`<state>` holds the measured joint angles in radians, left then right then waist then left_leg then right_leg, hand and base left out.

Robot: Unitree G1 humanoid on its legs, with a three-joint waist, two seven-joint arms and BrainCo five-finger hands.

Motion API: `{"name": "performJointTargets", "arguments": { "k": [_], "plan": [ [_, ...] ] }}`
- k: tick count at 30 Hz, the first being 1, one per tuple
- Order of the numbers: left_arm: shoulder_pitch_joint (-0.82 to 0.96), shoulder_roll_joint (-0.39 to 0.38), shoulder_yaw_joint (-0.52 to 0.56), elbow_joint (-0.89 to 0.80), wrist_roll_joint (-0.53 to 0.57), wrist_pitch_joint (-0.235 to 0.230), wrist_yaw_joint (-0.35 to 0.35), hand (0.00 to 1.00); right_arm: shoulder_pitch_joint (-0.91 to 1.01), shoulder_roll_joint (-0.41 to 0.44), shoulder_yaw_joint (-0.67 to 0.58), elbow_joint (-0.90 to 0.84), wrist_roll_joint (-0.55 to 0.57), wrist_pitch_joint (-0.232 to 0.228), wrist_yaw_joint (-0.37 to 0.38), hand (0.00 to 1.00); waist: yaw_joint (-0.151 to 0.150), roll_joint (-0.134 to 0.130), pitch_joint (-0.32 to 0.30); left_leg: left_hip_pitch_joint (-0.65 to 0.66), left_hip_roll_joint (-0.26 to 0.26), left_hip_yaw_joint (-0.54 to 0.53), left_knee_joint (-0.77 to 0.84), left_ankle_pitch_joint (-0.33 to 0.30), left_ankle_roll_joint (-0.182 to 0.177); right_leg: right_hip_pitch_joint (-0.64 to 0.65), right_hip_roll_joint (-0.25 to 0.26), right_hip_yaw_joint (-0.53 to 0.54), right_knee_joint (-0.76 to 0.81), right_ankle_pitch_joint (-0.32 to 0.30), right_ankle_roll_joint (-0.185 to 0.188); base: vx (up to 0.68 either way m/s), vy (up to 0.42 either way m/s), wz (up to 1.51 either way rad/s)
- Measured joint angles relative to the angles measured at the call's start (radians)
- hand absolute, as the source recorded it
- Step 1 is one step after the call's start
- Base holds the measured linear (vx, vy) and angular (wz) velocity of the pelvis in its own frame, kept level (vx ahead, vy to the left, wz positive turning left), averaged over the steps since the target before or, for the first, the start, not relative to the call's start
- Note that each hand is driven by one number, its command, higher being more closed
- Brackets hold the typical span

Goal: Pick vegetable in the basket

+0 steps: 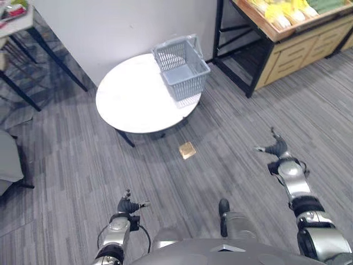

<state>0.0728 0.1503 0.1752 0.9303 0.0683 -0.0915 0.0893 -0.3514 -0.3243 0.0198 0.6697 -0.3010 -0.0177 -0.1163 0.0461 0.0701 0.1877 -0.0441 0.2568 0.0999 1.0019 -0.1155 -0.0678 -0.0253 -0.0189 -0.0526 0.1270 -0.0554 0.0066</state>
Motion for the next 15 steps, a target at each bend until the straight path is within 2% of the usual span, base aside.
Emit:
{"name": "performJointTargets", "arguments": {
  "k": [1, 2, 4, 6, 7, 8, 9, 10, 11, 12, 13, 14, 15],
  "plan": [
    [0.015, -0.007, 0.005, -0.001, 0.000, 0.000, 0.002, 0.00, -0.038, 0.004, 0.028, -0.011, -0.003, -0.001, -0.011, 0.00, 0.025, -0.013, 0.007, -0.055, 0.042, 0.099, 0.047, -0.026, 0.025, 0.055, -0.002, 0.000, -0.040, -0.011, -0.011, 0.51, -0.213, 0.02],
    [0.028, -0.011, 0.010, -0.002, 0.000, 0.000, 0.003, 0.00, -0.084, 0.005, 0.047, -0.018, -0.017, -0.001, -0.015, 0.00, 0.030, -0.014, 0.010, -0.115, 0.054, 0.159, 0.032, -0.052, 0.027, 0.100, -0.006, -0.004, -0.071, -0.023, -0.015, 0.40, -0.121, 0.05],
    [0.052, -0.015, 0.022, -0.002, 0.000, 0.001, 0.004, 0.00, -0.141, 0.003, 0.073, -0.027, -0.038, -0.001, -0.016, 0.00, 0.051, -0.018, 0.014, -0.178, 0.039, 0.242, -0.097, -0.088, 0.016, 0.141, -0.026, -0.016, -0.086, -0.047, -0.007, 0.43, -0.020, 0.07],
    [0.072, -0.019, 0.040, -0.002, 0.000, 0.001, 0.004, 0.00, -0.181, 0.001, 0.085, -0.027, -0.038, 0.000, -0.015, 0.00, 0.059, -0.027, 0.020, -0.199, -0.011, 0.315, -0.319, -0.096, 0.015, 0.193, -0.060, -0.038, -0.106, -0.066, 0.025, 0.43, 0.079, 0.24],
    [0.076, -0.025, 0.049, -0.001, 0.000, 0.001, 0.004, 0.00, -0.206, -0.008, 0.092, -0.027, -0.039, 0.000, -0.015, 0.00, 0.056, -0.032, 0.023, -0.200, -0.057, 0.353, -0.502, -0.056, 0.011, 0.229, -0.083, -0.067, -0.121, -0.086, 0.046, 0.37, 0.108, 0.40],
    [0.076, -0.031, 0.051, -0.001, 0.000, 0.002, 0.004, 0.00, -0.220, -0.020, 0.098, -0.027, -0.039, -0.001, -0.016, 0.00, 0.055, -0.032, 0.023, -0.200, -0.075, 0.368, -0.602, -0.017, 0.015, 0.244, -0.090, -0.077, -0.126, -0.098, 0.061, 0.50, 0.166, 0.39],
    [0.081, -0.042, 0.051, -0.001, 0.000, 0.001, 0.005, 0.00, -0.250, -0.047, 0.121, -0.027, -0.042, -0.001, -0.016, 0.00, 0.061, -0.011, 0.018, -0.189, -0.088, 0.383, -0.775, 0.122, 0.028, 0.268, -0.085, -0.086, -0.127, -0.127, 0.090, 0.51, 0.189, 0.23],
    [0.081, -0.041, 0.054, 0.004, 0.000, 0.002, 0.007, 0.00, -0.264, -0.047, 0.128, -0.028, -0.060, -0.002, -0.025, 0.00, 0.068, -0.038, 0.028, -0.163, -0.127, 0.385, -0.792, 0.161, 0.138, 0.290, -0.108, -0.081, -0.115, -0.147, 0.102, 0.50, 0.195, 0.28],
    [0.078, -0.040, 0.055, 0.002, 0.000, 0.002, 0.008, 0.00, -0.267, -0.047, 0.136, -0.028, -0.077, -0.004, -0.024, 0.00, 0.071, -0.056, 0.026, -0.159, -0.145, 0.384, -0.795, 0.148, 0.127, 0.284, -0.123, -0.086, -0.095, -0.144, 0.101, 0.55, 0.257, 0.41],
    [0.074, -0.054, 0.059, 0.004, 0.001, 0.004, 0.009, 0.00, -0.274, -0.047, 0.147, -0.028, -0.095, -0.005, -0.023, 0.00, 0.073, -0.075, 0.034, -0.138, -0.169, 0.376, -0.795, 0.113, 0.141, 0.269, -0.144, -0.081, -0.010, -0.143, 0.103, 0.43, 0.224, 0.37],
    [0.078, -0.065, 0.060, 0.005, 0.002, 0.010, 0.011, 0.00, -0.274, -0.045, 0.151, -0.028, -0.120, -0.006, -0.019, 0.00, 0.082, -0.083, 0.036, -0.109, -0.184, 0.376, -0.797, 0.091, 0.148, 0.254, -0.161, -0.070, 0.072, -0.143, 0.104, 0.51, 0.272, 0.34],
    [0.085, -0.067, 0.059, 0.005, 0.011, 0.014, 0.021, 0.00, -0.275, -0.036, 0.152, -0.032, -0.151, -0.012, -0.017, 0.00, 0.084, -0.085, 0.035, -0.069, -0.203, 0.363, -0.812, 0.067, 0.150, 0.215, -0.176, -0.064, 0.225, -0.137, 0.114, 0.43, 0.205, 0.27],
    [0.090, -0.057, 0.056, 0.005, 0.033, 0.017, 0.023, 0.00, -0.277, -0.032, 0.163, -0.049, -0.169, -0.012, -0.016, 0.00, 0.082, -0.090, 0.037, -0.019, -0.221, 0.352, -0.837, 0.052, 0.149, 0.142, -0.191, -0.034, 0.421, -0.117, 0.178, 0.44, 0.182, 0.29]
  ]
}}
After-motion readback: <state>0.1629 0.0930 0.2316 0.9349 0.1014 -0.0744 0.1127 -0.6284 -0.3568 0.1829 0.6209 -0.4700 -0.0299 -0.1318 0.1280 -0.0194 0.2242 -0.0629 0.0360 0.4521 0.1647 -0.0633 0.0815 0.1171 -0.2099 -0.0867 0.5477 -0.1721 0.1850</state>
